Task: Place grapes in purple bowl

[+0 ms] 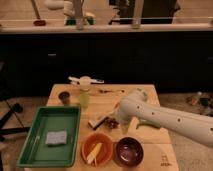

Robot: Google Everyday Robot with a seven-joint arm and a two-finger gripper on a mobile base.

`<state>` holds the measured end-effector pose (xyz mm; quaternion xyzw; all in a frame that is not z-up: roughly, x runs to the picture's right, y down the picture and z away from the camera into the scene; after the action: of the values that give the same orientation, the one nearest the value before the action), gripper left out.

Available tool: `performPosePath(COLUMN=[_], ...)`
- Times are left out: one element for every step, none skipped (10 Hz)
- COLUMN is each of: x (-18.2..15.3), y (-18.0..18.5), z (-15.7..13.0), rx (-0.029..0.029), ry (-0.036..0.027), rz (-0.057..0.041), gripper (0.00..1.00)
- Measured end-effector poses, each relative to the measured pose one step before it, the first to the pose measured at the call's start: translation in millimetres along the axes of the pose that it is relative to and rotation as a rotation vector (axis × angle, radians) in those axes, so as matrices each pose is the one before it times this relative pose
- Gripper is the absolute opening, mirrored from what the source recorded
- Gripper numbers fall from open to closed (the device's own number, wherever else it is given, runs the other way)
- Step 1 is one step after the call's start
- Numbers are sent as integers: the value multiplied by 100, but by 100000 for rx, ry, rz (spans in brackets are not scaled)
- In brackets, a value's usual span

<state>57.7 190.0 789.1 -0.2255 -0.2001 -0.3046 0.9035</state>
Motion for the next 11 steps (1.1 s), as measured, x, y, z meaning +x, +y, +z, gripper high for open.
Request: performPosePath(x=[404,496,359,427,293,421,408,183,98,196,286], y=[-272,-130,-249,-454,-282,-117,68,-57,-136,-77,117], z=[734,603,406,765,328,311,381,248,194,108,130], rx=[-1141,-1021,-535,-1253,-528,-845,-1213,-1025,-1036,-898,-1497], ry=[1329,223,276,-76,-42,125,184,119,165,106,352], rz=[4408,4301,2393,3605,1773,1985,1594,842,382,606,571], gripper=[80,80,80,80,80,80,80,80,80,80,80])
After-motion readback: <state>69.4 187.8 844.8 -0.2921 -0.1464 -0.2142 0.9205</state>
